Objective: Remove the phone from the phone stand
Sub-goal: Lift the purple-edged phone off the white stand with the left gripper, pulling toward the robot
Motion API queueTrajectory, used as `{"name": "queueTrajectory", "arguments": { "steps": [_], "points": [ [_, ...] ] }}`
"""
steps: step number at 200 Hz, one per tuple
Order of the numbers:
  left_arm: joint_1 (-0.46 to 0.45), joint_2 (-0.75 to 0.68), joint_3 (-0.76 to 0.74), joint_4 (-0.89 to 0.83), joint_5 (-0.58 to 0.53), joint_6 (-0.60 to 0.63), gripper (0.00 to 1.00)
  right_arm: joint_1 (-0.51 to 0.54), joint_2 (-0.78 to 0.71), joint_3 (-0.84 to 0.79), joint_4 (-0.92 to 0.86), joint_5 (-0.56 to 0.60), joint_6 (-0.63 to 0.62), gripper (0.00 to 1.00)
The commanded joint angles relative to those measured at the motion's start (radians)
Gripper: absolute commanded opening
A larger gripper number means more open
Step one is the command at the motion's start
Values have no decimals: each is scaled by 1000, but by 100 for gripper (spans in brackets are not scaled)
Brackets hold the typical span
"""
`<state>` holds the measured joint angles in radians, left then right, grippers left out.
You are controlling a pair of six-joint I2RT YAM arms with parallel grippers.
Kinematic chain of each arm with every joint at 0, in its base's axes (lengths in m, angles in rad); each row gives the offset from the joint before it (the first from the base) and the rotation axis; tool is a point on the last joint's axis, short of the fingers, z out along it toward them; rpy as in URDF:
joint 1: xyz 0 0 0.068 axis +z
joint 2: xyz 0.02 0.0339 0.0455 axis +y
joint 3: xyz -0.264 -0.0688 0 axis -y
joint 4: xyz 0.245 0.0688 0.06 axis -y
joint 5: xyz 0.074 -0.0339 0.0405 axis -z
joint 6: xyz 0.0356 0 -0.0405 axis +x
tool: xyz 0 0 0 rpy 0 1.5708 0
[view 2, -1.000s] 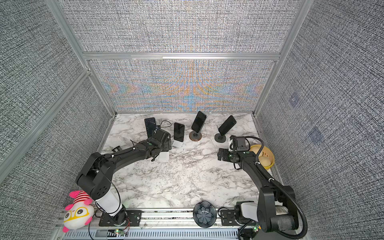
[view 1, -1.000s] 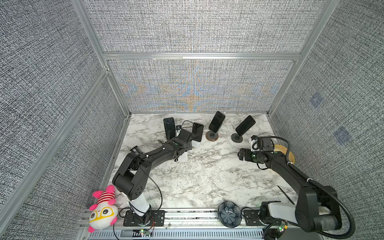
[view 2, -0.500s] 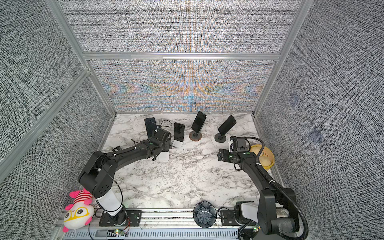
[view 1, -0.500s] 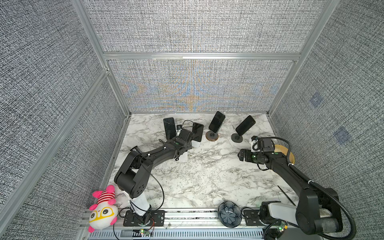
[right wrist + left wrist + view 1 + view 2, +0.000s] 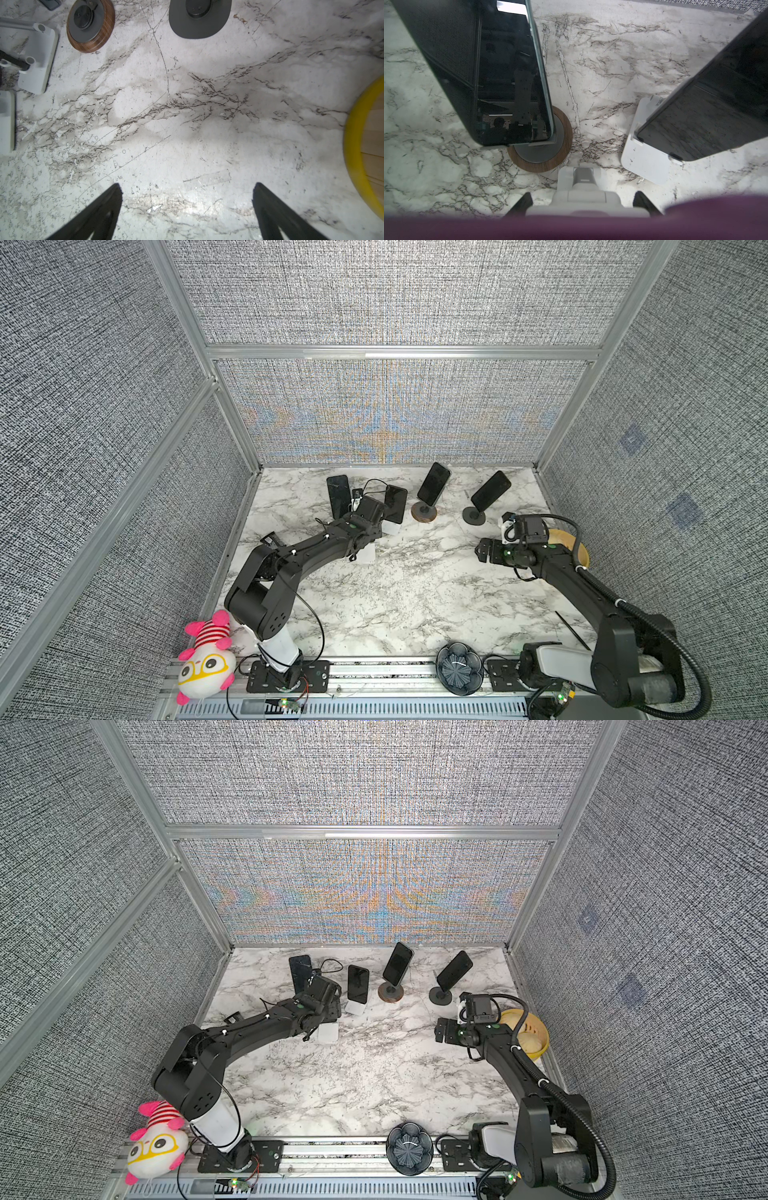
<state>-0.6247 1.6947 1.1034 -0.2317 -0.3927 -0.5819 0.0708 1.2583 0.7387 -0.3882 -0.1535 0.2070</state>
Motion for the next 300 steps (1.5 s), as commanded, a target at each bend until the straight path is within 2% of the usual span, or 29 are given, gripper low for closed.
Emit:
{"name": "queueTrajectory", "arguments": {
  "steps": [1, 24, 65, 80, 116, 175, 189, 204, 233, 253, 275, 283, 300],
  "points": [
    [0, -24, 22, -26, -4, 11, 72, 0, -5, 10, -18, -8, 2, 98],
    [-4, -53, 42, -71, 18, 26, 71, 0, -12, 18, -33, -4, 4, 98],
    [-32, -134, 44, -139, 52, 20, 55, 1, 10, 62, -110, -14, 6, 99],
    [-45, -165, 44, -153, 83, 23, 51, 0, 18, 71, -124, -57, 1, 98],
    [-80, -191, 88, -239, 165, 27, 49, 2, 20, 89, -154, -196, -11, 96],
    [-165, -183, 173, -381, 269, -32, 40, 26, -71, 116, -234, -286, -2, 86],
    [-181, -159, 209, -407, 313, -35, 37, 61, -94, 100, -217, -353, 29, 81],
    [-182, -138, 218, -375, 413, -49, 34, 131, -115, 76, -181, -442, 48, 78],
    [-182, -95, 242, -329, 545, -81, 28, 243, -164, 64, -127, -510, 73, 71],
    [-183, -73, 255, -312, 598, -118, 27, 308, -186, 60, -73, -516, 97, 65],
    [-182, -39, 291, -375, 635, -163, 21, 354, -192, 38, -19, -535, 132, 61],
    [-182, -36, 306, -424, 630, -163, 20, 354, -196, 34, -27, -519, 137, 60],
    [-184, -57, 311, -544, 586, -157, 13, 351, -200, 34, -60, -450, 146, 59]
  ]
}}
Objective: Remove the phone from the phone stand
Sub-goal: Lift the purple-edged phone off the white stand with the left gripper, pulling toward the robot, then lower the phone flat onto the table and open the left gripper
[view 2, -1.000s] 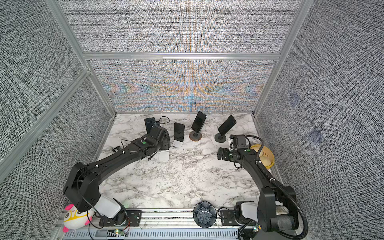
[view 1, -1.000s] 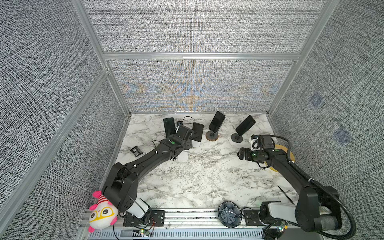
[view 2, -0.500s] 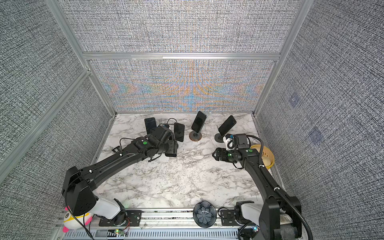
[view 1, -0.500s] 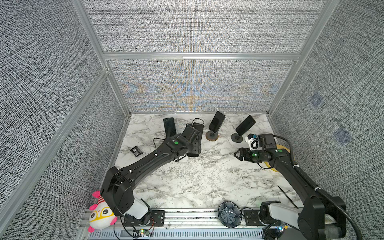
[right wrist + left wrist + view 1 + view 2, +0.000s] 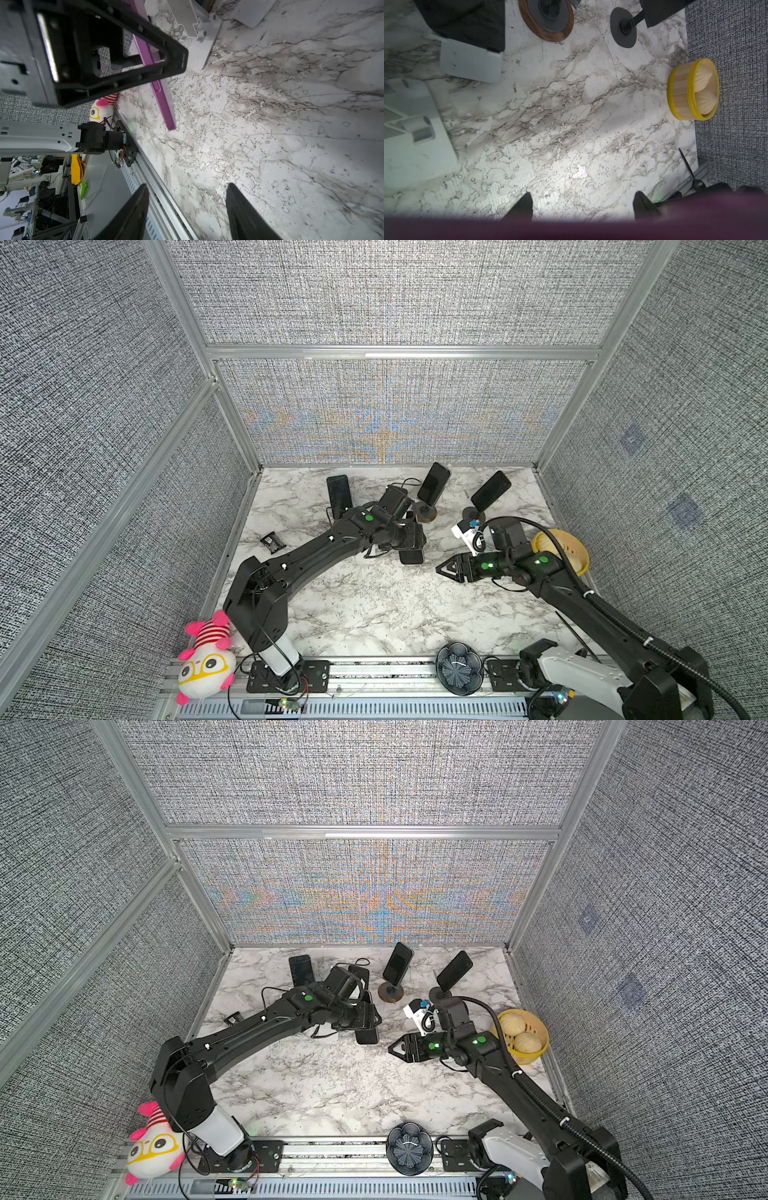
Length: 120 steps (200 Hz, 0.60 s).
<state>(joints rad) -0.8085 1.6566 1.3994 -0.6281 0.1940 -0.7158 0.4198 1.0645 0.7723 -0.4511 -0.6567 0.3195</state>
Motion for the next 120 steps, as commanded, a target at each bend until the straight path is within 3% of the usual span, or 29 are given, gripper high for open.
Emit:
{"name": "queueTrajectory", "arguments": {
  "steps": [1, 44, 73, 120],
  "points": [
    [0, -22, 13, -154, -2, -22, 12, 0, -7, 1, 1, 58, 33, 59],
    [3, -175, -147, -350, -124, -25, 8, -43, 23, 18, -59, 124, 27, 59],
    [19, -189, -255, -447, -165, 6, 8, -75, 50, 24, -63, 137, 27, 59],
    [132, -163, -430, -357, -119, 86, 7, -109, 46, 18, -88, 163, 18, 59]
  ]
}}
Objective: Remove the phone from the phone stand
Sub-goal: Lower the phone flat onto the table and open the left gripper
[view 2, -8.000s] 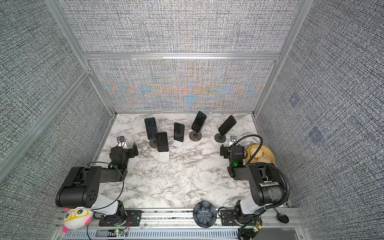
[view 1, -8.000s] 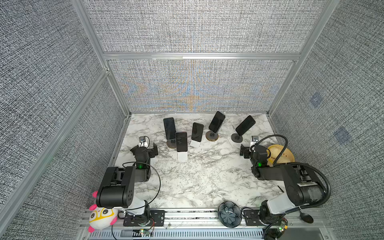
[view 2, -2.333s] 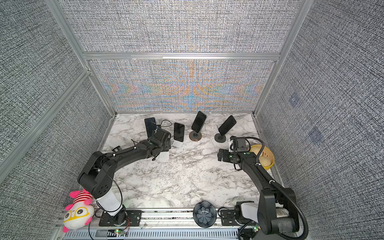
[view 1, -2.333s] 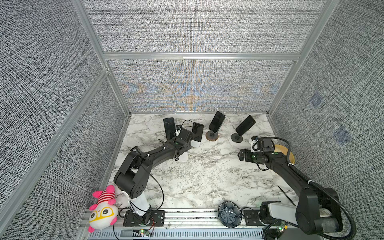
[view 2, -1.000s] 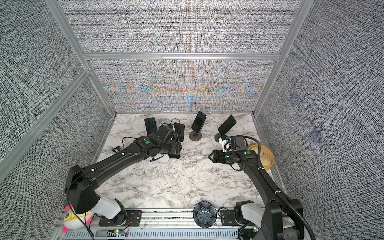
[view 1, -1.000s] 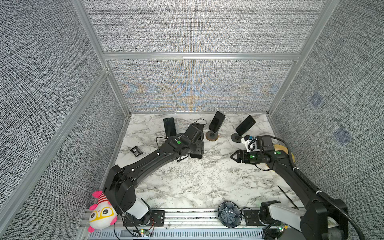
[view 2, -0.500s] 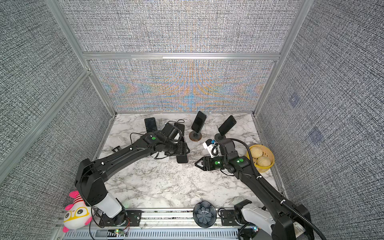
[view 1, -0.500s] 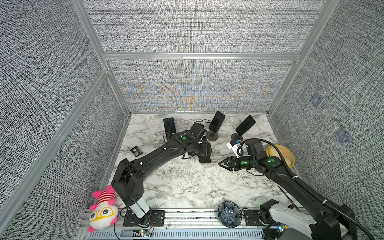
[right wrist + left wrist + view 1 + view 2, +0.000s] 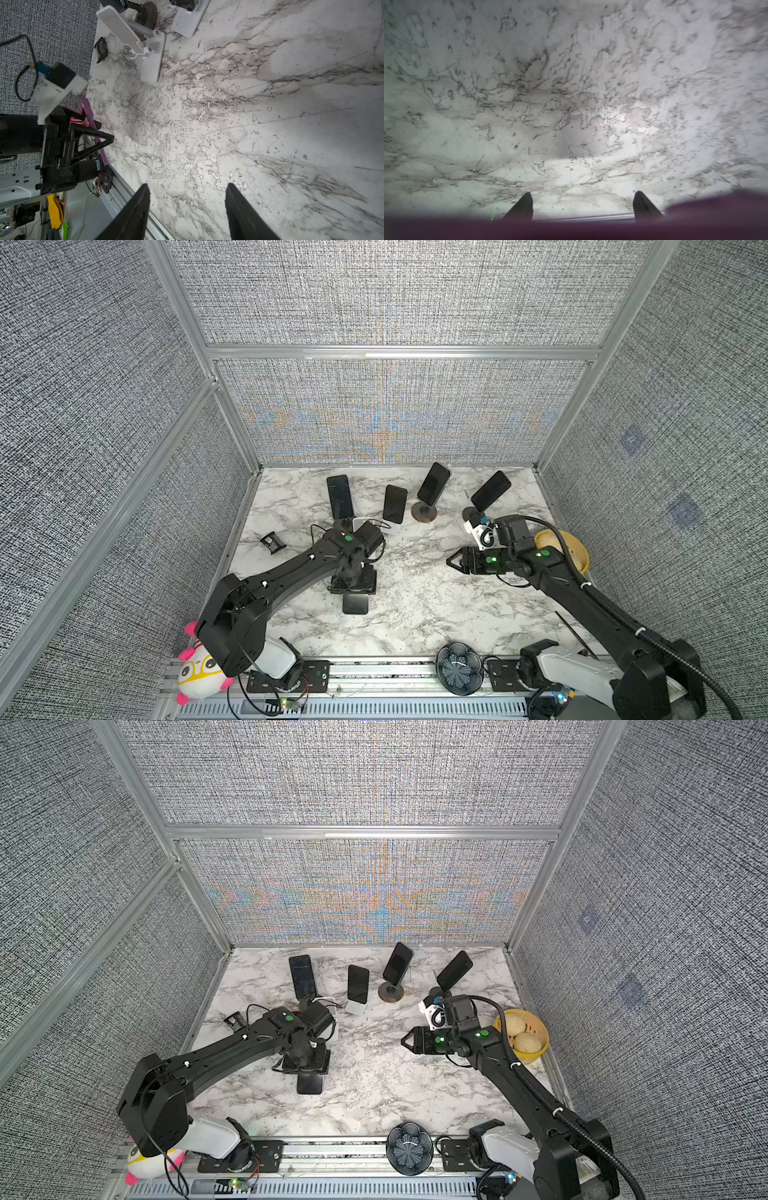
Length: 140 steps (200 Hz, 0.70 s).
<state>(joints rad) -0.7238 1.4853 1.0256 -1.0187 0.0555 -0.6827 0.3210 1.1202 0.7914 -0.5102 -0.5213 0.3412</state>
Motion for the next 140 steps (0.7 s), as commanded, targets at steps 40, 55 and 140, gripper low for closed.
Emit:
{"name": "queueTrajectory", "arguments": {
  "steps": [40, 55, 140],
  "points": [
    [123, 35, -129, 89, -6, 104, 7, -18, -28, -25, -33, 31, 13, 59],
    [126, 58, -130, 100, -19, 121, 7, -20, -21, -27, -33, 38, 9, 59],
    [139, 158, -122, 151, -45, 158, 31, -22, 8, -31, -17, 27, 15, 60]
  ]
}}
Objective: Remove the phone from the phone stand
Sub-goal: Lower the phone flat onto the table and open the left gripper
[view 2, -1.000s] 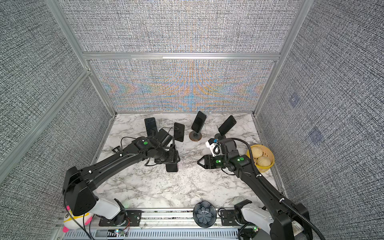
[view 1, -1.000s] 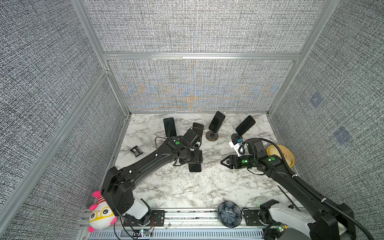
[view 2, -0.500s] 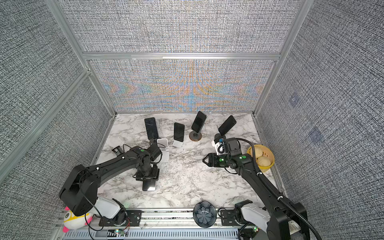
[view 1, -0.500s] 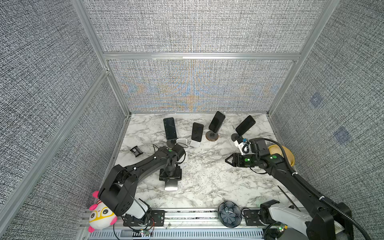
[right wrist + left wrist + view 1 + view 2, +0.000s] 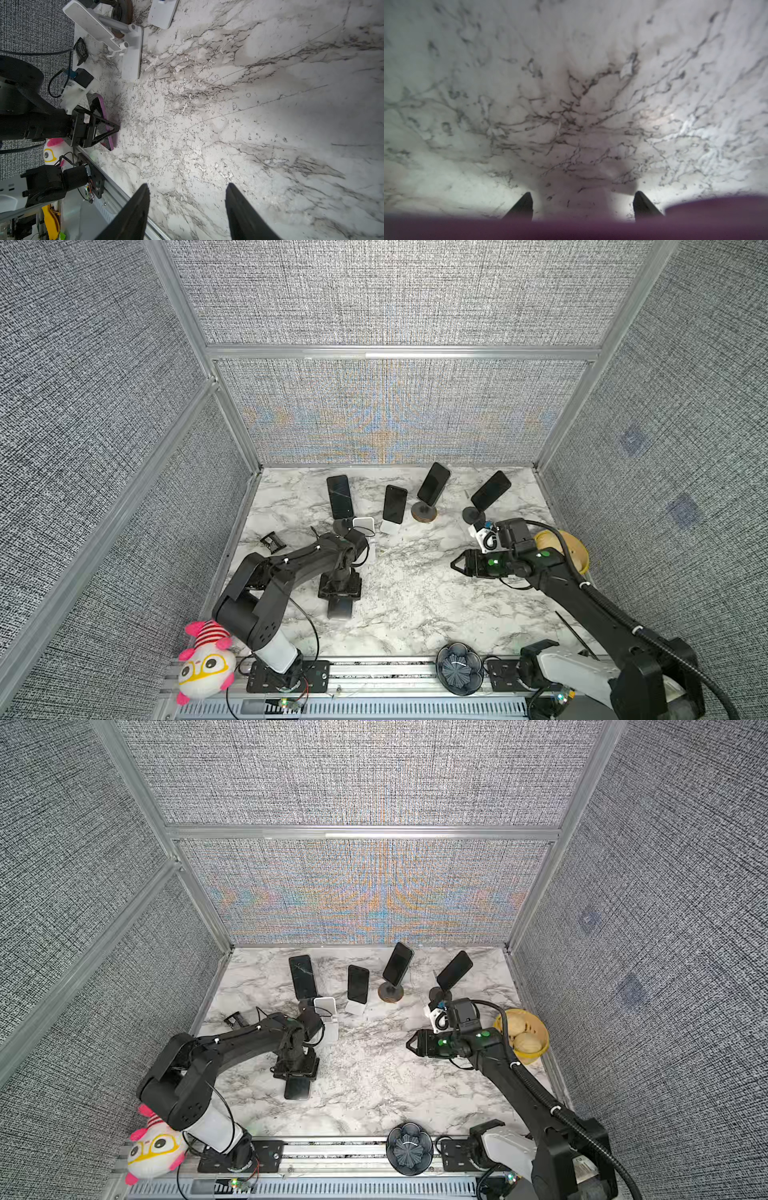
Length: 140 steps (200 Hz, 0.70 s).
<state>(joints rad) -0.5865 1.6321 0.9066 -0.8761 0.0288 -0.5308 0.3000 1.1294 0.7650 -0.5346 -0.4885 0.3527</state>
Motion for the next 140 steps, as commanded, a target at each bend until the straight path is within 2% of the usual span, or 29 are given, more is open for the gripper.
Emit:
{"name": "queueTrajectory", "arguments": {
  "steps": [1, 45, 77, 140],
  "points": [
    [2, 11, -4, 10, -18, 5, 31, 0, -1, -5, 8, -6, 4, 60],
    [2, 9, -31, 52, -26, -21, 46, -1, -15, -6, 8, 2, 2, 60],
    [2, 17, -47, 69, -27, -30, 60, -1, -12, -7, 6, 5, 1, 60],
    [1, 21, -55, 73, -36, -29, 74, -1, -22, -17, 2, 16, -3, 60]
  ]
}}
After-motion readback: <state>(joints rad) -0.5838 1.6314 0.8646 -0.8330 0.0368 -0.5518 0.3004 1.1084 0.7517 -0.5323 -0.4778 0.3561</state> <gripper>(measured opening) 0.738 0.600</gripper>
